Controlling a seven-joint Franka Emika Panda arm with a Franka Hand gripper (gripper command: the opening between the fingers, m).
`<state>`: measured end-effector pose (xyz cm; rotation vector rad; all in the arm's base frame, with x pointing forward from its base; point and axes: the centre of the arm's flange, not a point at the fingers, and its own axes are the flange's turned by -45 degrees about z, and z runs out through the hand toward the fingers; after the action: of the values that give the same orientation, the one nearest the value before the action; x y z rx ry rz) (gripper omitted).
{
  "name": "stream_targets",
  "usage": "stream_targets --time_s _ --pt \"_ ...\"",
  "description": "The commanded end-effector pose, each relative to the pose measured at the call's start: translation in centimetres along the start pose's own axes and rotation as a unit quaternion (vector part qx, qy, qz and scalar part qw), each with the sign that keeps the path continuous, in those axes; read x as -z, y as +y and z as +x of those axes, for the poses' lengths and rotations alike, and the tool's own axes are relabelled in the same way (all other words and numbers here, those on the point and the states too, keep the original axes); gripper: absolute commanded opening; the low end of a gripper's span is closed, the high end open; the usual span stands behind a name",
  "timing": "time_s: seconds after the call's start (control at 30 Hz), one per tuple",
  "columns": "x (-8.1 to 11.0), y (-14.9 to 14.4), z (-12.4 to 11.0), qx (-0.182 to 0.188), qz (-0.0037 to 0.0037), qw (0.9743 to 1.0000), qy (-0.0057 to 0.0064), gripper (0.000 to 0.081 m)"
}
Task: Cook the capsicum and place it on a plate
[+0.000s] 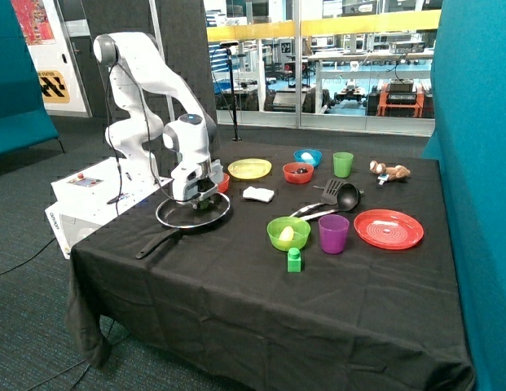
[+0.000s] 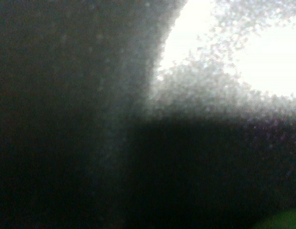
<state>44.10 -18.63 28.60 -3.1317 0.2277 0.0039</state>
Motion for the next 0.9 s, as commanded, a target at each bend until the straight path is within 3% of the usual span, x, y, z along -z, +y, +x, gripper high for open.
stream_targets --time_s 0.0,0.87 --pt "0.9 -0.4 -0.3 0.003 -0.00072 1.0000 0.0013 0.0000" --pt "6.3 -1.0 -0.2 0.023 -0.00074 0.9997 0.0013 0.0000"
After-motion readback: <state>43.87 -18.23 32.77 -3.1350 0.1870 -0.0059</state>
